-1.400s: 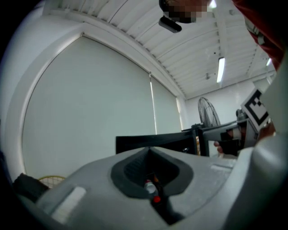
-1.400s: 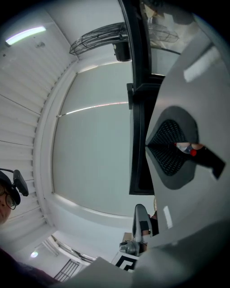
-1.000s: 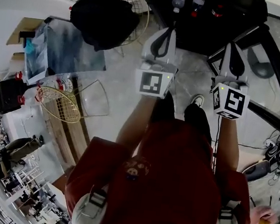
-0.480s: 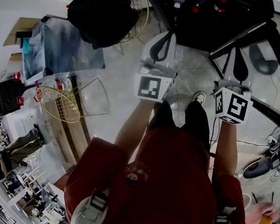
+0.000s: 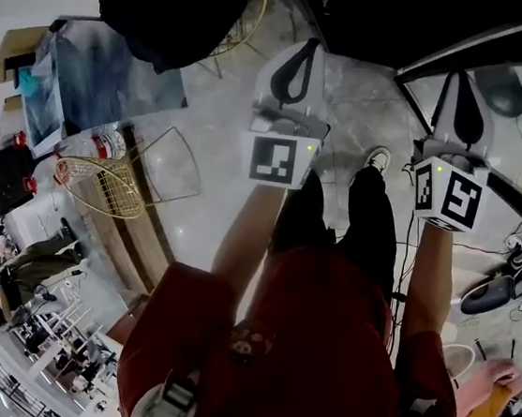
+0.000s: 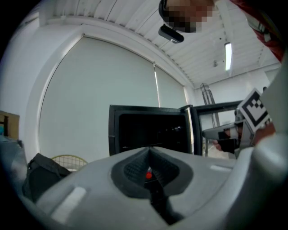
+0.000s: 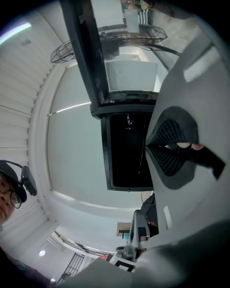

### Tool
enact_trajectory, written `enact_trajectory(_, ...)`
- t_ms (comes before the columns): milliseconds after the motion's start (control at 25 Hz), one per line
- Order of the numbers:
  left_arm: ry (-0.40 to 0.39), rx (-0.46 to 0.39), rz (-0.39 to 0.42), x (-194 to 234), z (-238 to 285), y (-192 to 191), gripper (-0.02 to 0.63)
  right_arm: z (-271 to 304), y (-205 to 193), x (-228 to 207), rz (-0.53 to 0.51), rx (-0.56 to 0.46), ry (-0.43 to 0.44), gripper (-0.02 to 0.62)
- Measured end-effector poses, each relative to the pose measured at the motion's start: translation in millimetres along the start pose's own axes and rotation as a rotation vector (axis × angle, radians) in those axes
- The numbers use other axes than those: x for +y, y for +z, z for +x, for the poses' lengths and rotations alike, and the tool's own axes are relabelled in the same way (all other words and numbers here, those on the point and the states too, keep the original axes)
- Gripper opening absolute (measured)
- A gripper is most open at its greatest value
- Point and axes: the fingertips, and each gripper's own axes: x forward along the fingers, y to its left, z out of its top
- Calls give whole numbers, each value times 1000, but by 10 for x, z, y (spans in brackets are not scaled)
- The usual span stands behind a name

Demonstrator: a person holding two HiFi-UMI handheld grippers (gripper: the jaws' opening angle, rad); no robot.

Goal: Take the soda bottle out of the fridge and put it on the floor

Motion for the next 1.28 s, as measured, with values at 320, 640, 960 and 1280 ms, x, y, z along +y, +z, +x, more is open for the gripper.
enact_trajectory(320,24,58,-36,118,-65,-897,0,118,-819,17,-2,40,-16,0)
enact_trajectory(640,0,71,-31,97,81,-1642,0,194,-1576,158,-16,71,5,0)
enact_trajectory(960,25,53,-45,115,175,-2121,0,328,-2113,189,-11,97,16,0)
enact_trajectory(1280,33,92,-24,146,80,-2311,0,350,-2256,142,6,107,4,2)
